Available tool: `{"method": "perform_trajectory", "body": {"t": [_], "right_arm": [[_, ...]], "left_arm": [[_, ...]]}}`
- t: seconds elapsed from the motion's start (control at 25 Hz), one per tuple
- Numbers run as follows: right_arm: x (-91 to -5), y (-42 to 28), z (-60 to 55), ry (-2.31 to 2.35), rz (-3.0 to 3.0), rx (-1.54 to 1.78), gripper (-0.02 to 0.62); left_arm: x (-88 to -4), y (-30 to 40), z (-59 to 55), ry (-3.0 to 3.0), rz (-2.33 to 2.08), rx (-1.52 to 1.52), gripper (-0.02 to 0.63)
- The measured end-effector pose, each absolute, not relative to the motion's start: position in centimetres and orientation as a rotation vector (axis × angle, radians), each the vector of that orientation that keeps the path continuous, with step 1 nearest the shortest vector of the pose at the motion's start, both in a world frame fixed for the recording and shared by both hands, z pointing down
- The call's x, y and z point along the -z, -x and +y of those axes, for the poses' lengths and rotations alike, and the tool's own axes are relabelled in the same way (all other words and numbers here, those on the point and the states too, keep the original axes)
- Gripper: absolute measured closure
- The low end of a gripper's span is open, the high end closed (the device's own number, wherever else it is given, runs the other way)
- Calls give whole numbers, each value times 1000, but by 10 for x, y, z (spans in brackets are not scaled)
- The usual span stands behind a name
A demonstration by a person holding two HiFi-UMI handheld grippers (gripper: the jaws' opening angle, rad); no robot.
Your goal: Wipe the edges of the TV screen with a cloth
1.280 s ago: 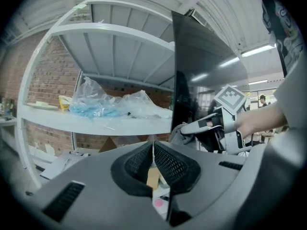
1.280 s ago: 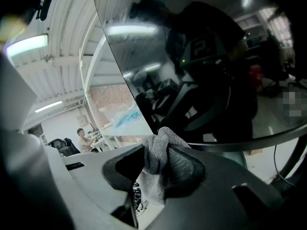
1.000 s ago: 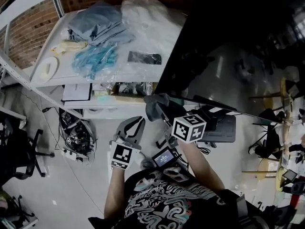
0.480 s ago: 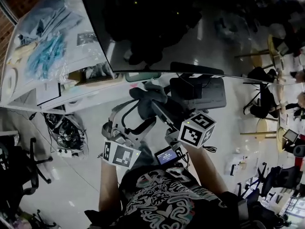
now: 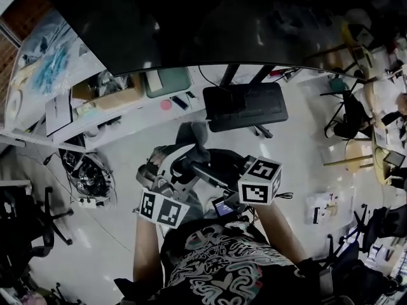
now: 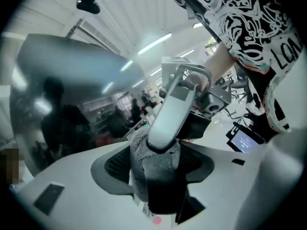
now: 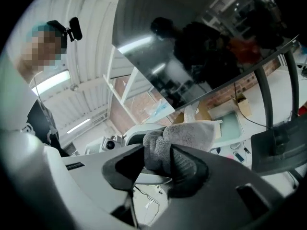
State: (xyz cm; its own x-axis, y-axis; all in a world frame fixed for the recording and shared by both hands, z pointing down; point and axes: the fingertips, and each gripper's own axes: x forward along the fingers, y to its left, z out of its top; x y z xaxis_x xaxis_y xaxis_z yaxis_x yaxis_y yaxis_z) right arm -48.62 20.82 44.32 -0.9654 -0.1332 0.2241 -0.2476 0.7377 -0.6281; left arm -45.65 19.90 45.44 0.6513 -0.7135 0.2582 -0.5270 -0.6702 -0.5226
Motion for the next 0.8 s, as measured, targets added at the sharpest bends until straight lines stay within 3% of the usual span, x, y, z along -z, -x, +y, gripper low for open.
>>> {"method": "perform_trajectory", "body": {"t": [0.28, 0.56, 0.64, 0.8], "right_arm": [[-429, 401, 290, -132, -2800, -1034, 445], [-414, 349, 276, -781, -2840, -576, 446], [-409, 348, 281, -969, -2824, -488, 449], [-401, 352, 306, -1146, -2758, -373, 550]], "left_arm": [[-442, 414, 287, 2454, 1118, 648, 435], [-394, 483, 331, 2333, 1489, 555, 451], [-379, 493, 336, 2329, 1640, 375, 451], [-360, 509, 350, 2332, 1900, 59, 450]]}}
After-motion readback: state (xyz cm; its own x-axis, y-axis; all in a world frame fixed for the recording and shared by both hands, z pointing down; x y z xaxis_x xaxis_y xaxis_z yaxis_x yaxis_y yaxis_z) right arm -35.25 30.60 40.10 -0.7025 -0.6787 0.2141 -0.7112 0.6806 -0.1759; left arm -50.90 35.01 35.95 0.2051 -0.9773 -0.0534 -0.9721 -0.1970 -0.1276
